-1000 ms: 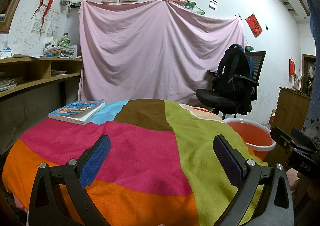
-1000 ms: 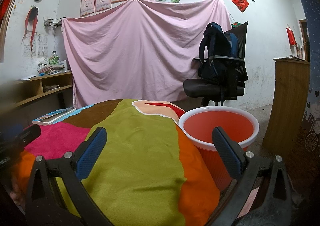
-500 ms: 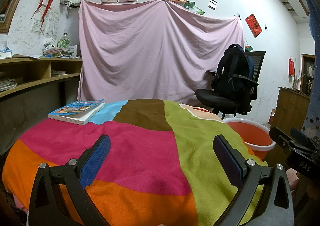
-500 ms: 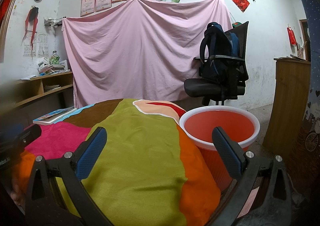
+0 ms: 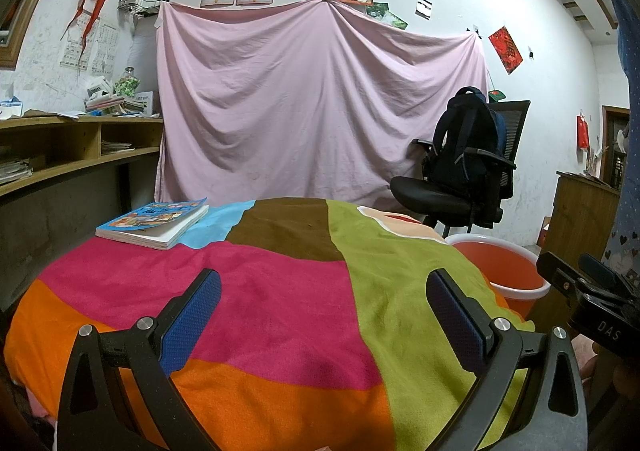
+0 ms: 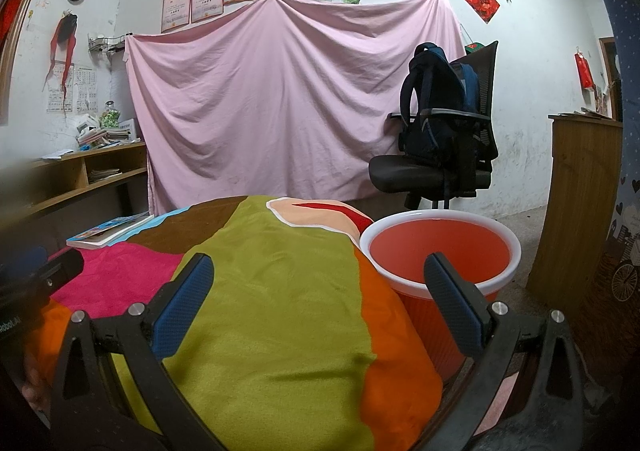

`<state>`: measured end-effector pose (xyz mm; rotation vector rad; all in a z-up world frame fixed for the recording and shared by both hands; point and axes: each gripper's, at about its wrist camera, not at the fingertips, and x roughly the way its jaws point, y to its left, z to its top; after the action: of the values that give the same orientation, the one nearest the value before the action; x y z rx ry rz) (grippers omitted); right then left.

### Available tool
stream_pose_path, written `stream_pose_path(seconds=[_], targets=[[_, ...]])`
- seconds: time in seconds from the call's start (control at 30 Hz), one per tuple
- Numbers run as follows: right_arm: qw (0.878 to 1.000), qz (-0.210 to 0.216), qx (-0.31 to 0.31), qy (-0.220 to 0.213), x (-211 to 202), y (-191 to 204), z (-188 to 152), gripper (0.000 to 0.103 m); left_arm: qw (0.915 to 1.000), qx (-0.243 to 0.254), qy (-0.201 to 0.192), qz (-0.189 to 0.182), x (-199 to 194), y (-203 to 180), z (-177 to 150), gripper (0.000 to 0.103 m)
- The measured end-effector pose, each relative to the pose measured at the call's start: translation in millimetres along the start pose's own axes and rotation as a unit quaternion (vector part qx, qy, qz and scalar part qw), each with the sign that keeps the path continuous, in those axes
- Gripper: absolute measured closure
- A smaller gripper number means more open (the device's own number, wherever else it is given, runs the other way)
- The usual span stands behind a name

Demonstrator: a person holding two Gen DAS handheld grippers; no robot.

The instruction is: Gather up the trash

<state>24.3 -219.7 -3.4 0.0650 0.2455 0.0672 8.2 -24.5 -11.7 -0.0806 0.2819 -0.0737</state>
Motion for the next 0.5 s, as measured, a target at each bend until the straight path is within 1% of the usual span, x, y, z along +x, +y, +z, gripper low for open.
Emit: stream_pose_path(seconds=[0.5], targets=[[1.000,0.001,0.000,0.002,0.8,3.4,-1.2,0.000,1.0000,0.001,0.000,0.000,0.1,-0.1,-0.6,0.003]])
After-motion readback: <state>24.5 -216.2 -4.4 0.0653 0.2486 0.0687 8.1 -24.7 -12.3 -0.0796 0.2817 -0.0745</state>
